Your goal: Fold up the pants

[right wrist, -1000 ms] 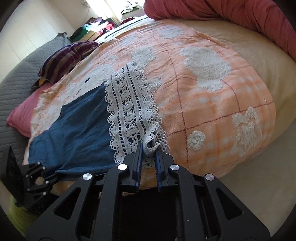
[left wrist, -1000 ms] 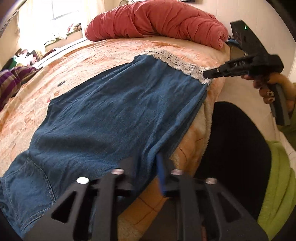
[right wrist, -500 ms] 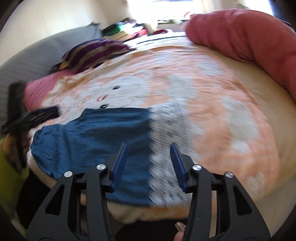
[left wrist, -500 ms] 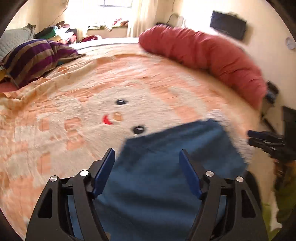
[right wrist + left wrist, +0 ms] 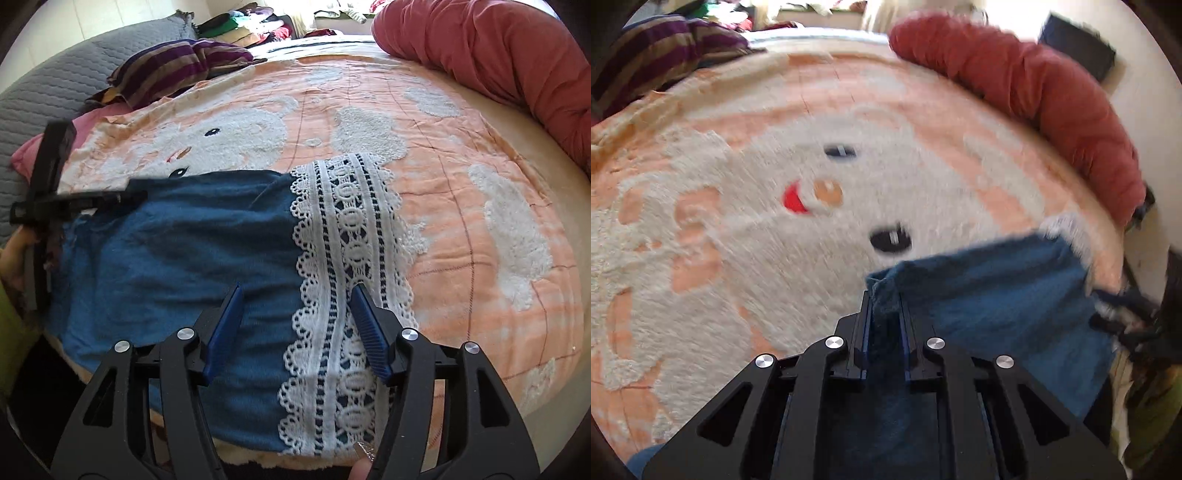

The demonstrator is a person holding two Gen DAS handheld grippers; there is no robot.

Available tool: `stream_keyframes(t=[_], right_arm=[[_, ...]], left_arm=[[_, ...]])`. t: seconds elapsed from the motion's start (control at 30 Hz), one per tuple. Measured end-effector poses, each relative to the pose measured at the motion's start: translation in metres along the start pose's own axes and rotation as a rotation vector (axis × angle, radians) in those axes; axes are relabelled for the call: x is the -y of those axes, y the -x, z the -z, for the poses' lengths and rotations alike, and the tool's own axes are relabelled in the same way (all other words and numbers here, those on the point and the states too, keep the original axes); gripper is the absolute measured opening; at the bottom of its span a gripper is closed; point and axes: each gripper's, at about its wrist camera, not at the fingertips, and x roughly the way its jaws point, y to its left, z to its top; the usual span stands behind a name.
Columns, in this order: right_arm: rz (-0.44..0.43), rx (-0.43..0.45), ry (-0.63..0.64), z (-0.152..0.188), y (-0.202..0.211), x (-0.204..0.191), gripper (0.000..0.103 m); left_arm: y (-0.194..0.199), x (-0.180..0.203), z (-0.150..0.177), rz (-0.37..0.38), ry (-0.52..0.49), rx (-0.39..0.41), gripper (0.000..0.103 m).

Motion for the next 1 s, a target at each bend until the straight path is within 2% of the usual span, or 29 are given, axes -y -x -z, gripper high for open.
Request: stream_keyframes(t=[0.07, 0.13, 0.2, 0.27, 0.47, 0.5, 0.53, 0.6, 0.67, 0.77, 0.87, 0.9, 1.0], right_arm=[[-0.006, -0.009, 0.006, -0.002, 0.005, 0.0, 0.053], [-0.019, 0.013, -0.005, -0.011, 0.015, 0.005, 0.053], [0.0, 0.075, -0.03, -0.029, 0.028, 0.015, 0.053], [-0.008, 0.1, -0.067, -0.052, 0.03, 0.031, 0.053], [-0.014, -0.004, -0.064, -0.098, -0.015, 0.049, 0.053], [-0.02, -0.038, -0.07, -0.103, -0.027, 0.051, 0.049], [-0.017, -0.062, -0.08, -0.103, -0.035, 0.054, 0.029], [-0.056, -0.098, -0.087, -0.1, -0.045, 0.056, 0.001], [-0.076, -0.059, -0.096, -0.094, -0.04, 0.057, 0.001], [-0.12, 0.048, -0.172, -0.089, -0.024, 0.069, 0.001], [-0.065, -0.01, -0.129, -0.087, -0.041, 0.066, 0.005], [-0.045, -0.037, -0.118, -0.086, -0.048, 0.065, 0.01], [-0.056, -0.02, -0.144, -0.089, -0.047, 0.074, 0.043]], left_arm=[[0.008, -0.003, -0.004, 0.01, 0.009, 0.027, 0.011], [0.001, -0.001, -0.001, -0.007, -0.005, -0.001, 0.011], [-0.011, 0.001, 0.004, -0.014, -0.013, -0.04, 0.012], [-0.014, -0.001, 0.005, -0.012, 0.0, -0.045, 0.013], [-0.011, -0.007, 0.008, -0.009, 0.019, -0.035, 0.016], [-0.012, -0.007, 0.009, -0.012, 0.014, -0.035, 0.016], [-0.011, -0.006, 0.009, -0.014, 0.011, -0.034, 0.016], [-0.011, -0.004, 0.01, -0.018, 0.008, -0.031, 0.014], [-0.011, -0.004, 0.01, -0.025, 0.005, -0.028, 0.014], [-0.012, -0.003, 0.01, -0.029, 0.003, -0.027, 0.014], [-0.014, -0.002, 0.01, -0.037, 0.006, -0.028, 0.014], [-0.013, -0.003, 0.01, -0.036, 0.01, -0.027, 0.015], [-0.013, -0.005, 0.01, -0.041, 0.007, -0.024, 0.017]])
